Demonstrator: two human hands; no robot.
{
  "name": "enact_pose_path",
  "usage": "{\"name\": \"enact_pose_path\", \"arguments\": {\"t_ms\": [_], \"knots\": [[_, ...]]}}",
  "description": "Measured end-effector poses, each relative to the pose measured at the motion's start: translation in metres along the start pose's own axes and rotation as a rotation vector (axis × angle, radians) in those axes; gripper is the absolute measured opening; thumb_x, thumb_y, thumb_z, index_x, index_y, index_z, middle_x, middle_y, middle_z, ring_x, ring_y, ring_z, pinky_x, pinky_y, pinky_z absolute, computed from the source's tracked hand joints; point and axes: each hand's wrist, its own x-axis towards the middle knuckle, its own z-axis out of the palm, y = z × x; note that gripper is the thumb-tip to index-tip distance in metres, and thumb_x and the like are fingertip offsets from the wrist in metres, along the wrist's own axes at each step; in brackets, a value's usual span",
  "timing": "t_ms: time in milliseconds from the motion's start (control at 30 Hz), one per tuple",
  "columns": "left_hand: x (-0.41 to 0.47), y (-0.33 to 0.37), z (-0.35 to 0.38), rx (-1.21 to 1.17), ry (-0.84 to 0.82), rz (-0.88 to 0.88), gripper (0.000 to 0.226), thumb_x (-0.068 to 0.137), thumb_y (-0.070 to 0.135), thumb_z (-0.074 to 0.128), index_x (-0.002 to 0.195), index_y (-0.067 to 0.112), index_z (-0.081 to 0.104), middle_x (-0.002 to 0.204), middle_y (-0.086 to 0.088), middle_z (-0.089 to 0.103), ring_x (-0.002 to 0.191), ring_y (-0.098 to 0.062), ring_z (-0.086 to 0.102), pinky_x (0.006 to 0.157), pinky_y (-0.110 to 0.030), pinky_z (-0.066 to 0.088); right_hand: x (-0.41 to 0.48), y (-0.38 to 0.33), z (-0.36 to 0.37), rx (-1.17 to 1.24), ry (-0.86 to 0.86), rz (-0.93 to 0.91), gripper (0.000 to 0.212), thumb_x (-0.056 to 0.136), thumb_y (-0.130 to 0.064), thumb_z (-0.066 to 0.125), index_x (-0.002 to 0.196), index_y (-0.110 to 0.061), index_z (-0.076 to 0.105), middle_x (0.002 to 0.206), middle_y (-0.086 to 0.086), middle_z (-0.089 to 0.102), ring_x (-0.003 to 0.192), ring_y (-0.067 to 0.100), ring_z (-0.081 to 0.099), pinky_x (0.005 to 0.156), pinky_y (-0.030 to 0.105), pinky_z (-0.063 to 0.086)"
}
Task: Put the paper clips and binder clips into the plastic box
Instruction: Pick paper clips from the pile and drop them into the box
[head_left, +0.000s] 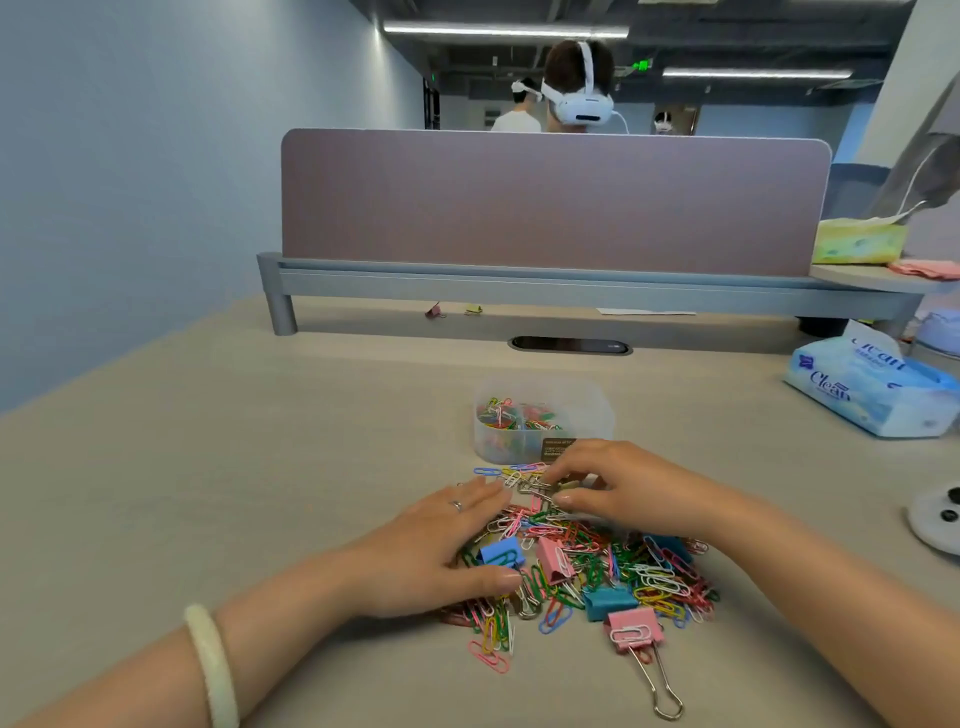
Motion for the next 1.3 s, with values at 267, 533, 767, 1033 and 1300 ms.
{"name": "enact_pose_path", "arguments": {"t_ms": [267, 533, 767, 1033, 1300], "knots": [[0.014, 0.006, -0.010, -0.185, 0.146, 0.115, 0.074, 0.068, 0.070, 0.054, 0.133, 0.041, 0.033, 0.137, 0.022, 0.031, 0.129, 0.005, 0.023, 0.110, -0.017, 0.019, -0.006, 0.002, -0.010, 0.026, 0.034, 0.005, 0.031, 0.085, -0.035, 0.059, 0.116, -0.032, 0.058, 0.113, -0.012, 0.052, 0.099, 0.002, 0.052, 0.089, 0.020, 0.046], [-0.004, -0.042, -0.046, -0.022, -0.165, 0.074, 0.084, 0.059, 0.065, 0.065, 0.132, 0.049, 0.027, 0.139, 0.027, 0.019, 0.130, 0.006, 0.014, 0.112, -0.016, 0.013, -0.033, 0.008, -0.028, 0.038, -0.157, 0.094, 0.049, 0.073, -0.045, 0.070, 0.117, -0.036, 0.051, 0.110, -0.013, 0.051, 0.098, 0.005, 0.053, 0.084, 0.019, 0.048], [0.011, -0.038, -0.033, -0.100, -0.057, 0.116, 0.063, 0.054, 0.076, 0.059, 0.113, 0.058, 0.041, 0.117, 0.029, 0.034, 0.108, 0.011, 0.034, 0.097, -0.012, 0.032, -0.035, -0.001, -0.015, -0.004, -0.221, 0.070, 0.055, 0.072, -0.042, 0.073, 0.121, -0.030, 0.052, 0.106, -0.010, 0.053, 0.094, 0.005, 0.052, 0.083, 0.017, 0.045], [0.048, -0.007, -0.032, -0.002, -0.005, 0.256, 0.055, 0.076, 0.035, 0.070, 0.126, 0.029, 0.049, 0.109, 0.010, 0.047, 0.096, 0.002, 0.041, 0.078, 0.002, 0.028, -0.015, -0.004, -0.004, 0.039, -0.146, 0.057, 0.054, 0.077, -0.034, 0.070, 0.127, -0.026, 0.051, 0.098, -0.011, 0.052, 0.073, -0.003, 0.047, 0.065, 0.006, 0.036], [0.047, -0.002, -0.029, -0.094, 0.005, 0.348, 0.034, 0.078, 0.014, 0.063, 0.110, 0.024, 0.061, 0.095, 0.016, 0.053, 0.081, 0.016, 0.045, 0.068, -0.003, 0.032, -0.011, 0.001, -0.004, 0.190, -0.148, 0.103, 0.043, 0.079, -0.039, 0.068, 0.120, -0.031, 0.057, 0.097, -0.012, 0.058, 0.074, -0.004, 0.052, 0.071, 0.011, 0.039]]}}
